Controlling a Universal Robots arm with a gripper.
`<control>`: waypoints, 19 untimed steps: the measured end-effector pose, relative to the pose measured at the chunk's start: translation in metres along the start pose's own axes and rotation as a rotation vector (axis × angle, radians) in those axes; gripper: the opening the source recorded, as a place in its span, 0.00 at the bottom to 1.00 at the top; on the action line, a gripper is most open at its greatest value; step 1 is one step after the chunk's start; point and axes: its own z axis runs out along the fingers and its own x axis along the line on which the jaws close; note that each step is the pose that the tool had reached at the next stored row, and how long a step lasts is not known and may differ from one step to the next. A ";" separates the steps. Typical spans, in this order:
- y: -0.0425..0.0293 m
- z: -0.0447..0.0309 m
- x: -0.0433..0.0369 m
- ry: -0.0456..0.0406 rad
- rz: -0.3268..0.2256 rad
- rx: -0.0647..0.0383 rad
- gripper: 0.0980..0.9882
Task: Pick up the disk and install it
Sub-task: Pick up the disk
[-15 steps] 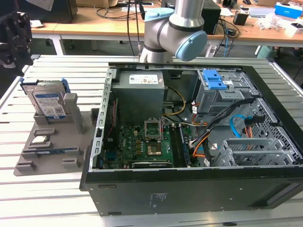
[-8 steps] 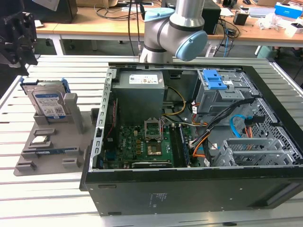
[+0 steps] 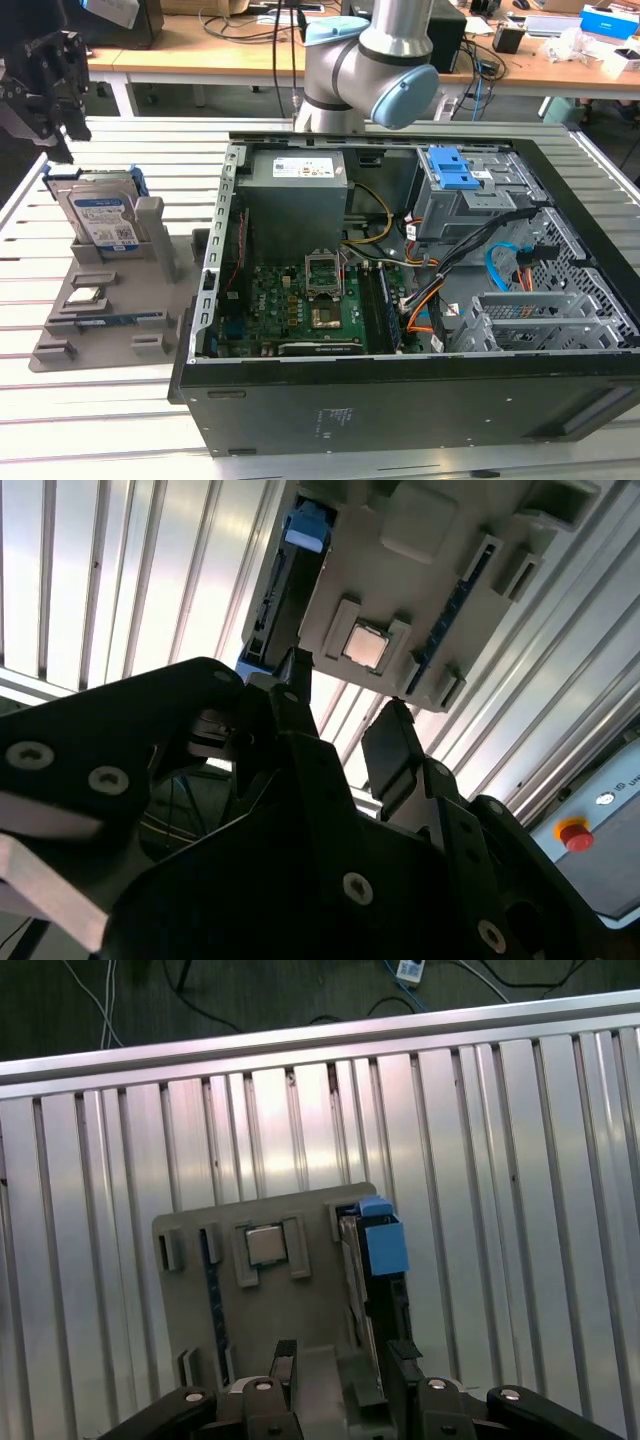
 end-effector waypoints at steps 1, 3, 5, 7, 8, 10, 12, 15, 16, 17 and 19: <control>-0.0013 0.0017 -0.0007 0.0004 0.000 0.000 0.43; -0.0033 0.0043 -0.0017 0.0009 0.000 0.000 0.43; -0.0047 0.0063 -0.0025 0.0013 0.000 0.000 0.43; -0.0062 0.0091 -0.0033 0.0013 0.000 0.000 0.43; -0.0064 0.0102 -0.0034 0.0013 0.000 0.000 0.43; -0.0068 0.0154 -0.0035 0.0013 0.000 0.000 0.43; -0.0069 0.0191 -0.0039 0.0013 0.000 0.000 0.43; -0.0058 0.0247 -0.0078 0.0021 -0.019 0.000 0.43; -0.0052 0.0268 -0.0103 0.0030 -0.038 0.000 0.43; -0.0046 0.0291 -0.0131 0.0037 -0.054 0.000 0.43; -0.0022 0.0335 -0.0242 0.0048 -0.077 0.000 0.43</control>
